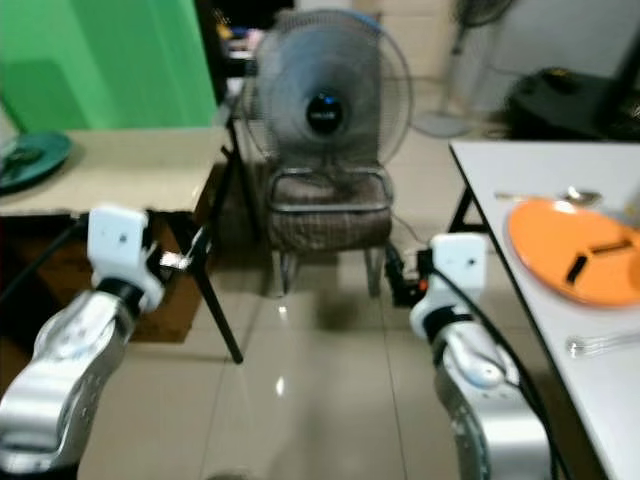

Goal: Setting the table

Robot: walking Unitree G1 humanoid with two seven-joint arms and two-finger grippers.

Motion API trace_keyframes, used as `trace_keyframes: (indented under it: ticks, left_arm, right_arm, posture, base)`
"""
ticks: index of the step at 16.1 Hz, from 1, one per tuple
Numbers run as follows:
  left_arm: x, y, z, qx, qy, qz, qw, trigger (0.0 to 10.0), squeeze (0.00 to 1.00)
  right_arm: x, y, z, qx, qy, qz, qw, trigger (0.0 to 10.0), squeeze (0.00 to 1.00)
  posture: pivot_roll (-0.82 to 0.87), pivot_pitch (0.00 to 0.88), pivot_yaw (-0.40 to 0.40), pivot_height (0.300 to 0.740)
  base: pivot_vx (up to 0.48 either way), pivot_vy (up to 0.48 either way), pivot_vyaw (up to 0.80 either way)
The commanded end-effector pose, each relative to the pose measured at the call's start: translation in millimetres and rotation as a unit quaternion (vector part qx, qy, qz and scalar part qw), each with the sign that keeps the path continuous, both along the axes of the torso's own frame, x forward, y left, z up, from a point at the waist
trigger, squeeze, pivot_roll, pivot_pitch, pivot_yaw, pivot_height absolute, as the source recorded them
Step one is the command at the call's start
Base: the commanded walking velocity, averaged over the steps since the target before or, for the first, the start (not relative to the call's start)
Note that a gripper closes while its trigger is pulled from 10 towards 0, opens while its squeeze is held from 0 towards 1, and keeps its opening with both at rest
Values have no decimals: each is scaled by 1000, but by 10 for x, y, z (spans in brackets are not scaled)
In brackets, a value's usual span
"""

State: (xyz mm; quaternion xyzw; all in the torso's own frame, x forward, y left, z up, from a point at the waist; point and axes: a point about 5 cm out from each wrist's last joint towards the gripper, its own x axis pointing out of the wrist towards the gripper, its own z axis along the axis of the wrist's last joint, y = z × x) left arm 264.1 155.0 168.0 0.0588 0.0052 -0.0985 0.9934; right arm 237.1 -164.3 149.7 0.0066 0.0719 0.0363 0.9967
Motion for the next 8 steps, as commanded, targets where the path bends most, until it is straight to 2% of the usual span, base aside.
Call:
trace_keyframes:
  ticks: [1,8]
  left_arm:
    - [-12,62,-1,3,4,10,1000,10000,0]
    - [-5,55,35,2,4,4,1000,10000,0]
  right_arm:
    - [15,59,58,7,-7,9,1000,10000,0]
    - [1,61,95,7,-4,10,1000,10000,0]
  posture:
    - [40,0,38,740]
    - [46,0,48,740]
  base:
    - [0,375,0]
    - [0,371,0]
